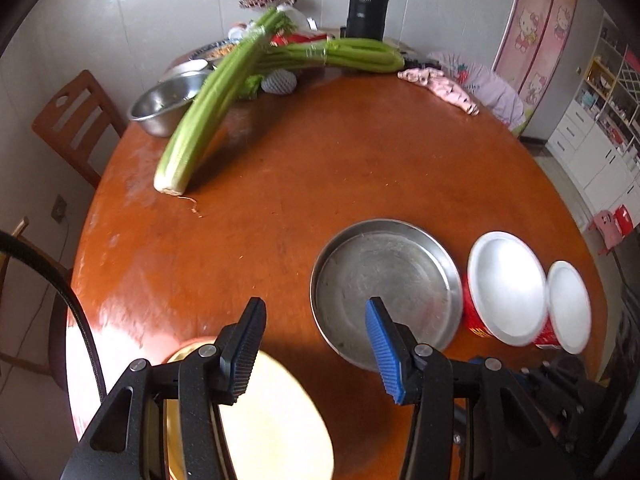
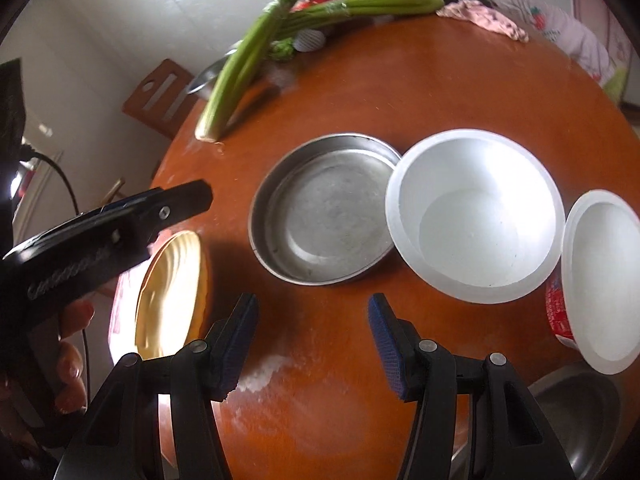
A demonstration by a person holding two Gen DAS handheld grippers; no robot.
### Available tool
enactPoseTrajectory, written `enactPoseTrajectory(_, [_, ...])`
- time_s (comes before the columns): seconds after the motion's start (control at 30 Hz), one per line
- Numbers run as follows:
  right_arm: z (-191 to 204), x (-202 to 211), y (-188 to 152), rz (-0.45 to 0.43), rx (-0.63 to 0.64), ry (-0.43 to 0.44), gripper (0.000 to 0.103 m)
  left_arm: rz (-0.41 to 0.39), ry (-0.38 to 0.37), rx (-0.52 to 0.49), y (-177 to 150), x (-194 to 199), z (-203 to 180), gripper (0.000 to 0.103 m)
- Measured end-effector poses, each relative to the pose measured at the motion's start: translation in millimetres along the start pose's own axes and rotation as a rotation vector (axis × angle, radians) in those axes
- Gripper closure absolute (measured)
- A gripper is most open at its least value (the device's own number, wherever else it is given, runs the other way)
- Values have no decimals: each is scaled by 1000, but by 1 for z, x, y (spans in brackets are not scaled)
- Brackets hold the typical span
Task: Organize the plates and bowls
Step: 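Close the left gripper on the steel pan rim and lift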
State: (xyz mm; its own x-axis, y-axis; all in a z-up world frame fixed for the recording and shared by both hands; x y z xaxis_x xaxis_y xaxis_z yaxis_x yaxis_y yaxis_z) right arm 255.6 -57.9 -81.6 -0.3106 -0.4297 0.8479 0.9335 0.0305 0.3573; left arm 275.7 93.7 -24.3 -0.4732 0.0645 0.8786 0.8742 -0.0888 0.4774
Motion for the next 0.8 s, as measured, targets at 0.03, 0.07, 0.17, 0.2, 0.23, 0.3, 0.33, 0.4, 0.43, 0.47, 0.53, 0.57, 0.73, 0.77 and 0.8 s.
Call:
enactPoseTrajectory(0.03, [-1,-3,0,8,-18,-1,44,13,-3,5,3,-8,1,52])
enactPoseTrajectory(0.07, [-2,-6,1,13,-34,-3,44,25,-11,4,5,-15,1,52])
enactPoseTrajectory(0.17, [-4,-12,3,24,-70,-12,44,48,-27,-1,8,-29,1,52])
enactPoseTrajectory(0.2, [-5,-14,4,24,-78,-14,44,52,-25,0,9,-33,1,52])
enactPoseTrajectory(0.23, [-6,-15,4,21,-86,-17,44,56,-29,-2,11,-38,2,52])
enactPoseTrajectory(0.3, [-7,-18,5,21,-97,-30,44,69,-40,0,11,-45,3,52])
enactPoseTrajectory(0.33, [-7,-20,6,19,-103,-34,44,76,-43,1,11,-49,4,52])
enactPoseTrajectory(0.4, [-8,-23,7,18,-110,-47,44,93,-44,4,10,-59,6,52])
enactPoseTrajectory(0.43, [-8,-25,8,18,-113,-57,44,100,-47,7,9,-63,7,52])
enactPoseTrajectory(0.47, [-9,-27,9,18,-116,-66,44,109,-51,11,9,-66,7,52])
enactPoseTrajectory(0.53, [-11,-30,11,17,-120,-85,44,129,-51,13,8,-72,8,53])
enactPoseTrajectory(0.57, [-12,-31,12,16,-120,-91,44,133,-43,9,7,-75,9,54])
enactPoseTrajectory(0.73, [-17,-33,14,12,-126,-113,44,158,-18,19,0,-85,19,57])
enactPoseTrajectory(0.77, [-18,-32,14,8,-125,-118,44,152,-15,15,0,-84,20,58])
enactPoseTrajectory(0.8, [-18,-32,14,5,-124,-122,44,155,-14,13,-2,-84,22,59])
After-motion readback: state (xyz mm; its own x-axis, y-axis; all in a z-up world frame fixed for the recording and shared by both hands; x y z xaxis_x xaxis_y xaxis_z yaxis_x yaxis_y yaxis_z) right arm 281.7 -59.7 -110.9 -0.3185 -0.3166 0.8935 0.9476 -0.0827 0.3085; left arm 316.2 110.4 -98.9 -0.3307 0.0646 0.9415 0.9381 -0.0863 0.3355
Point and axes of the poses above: each gripper's, at about its wrist camera, not at the fingertips, and x roughly against the way its jaws point, z to its left, y to its top, the point moved 5 cm from there along -x, roughly the way its jaws point, and after that the axes turned 3 degrees about -x, right-handed, at the moved point
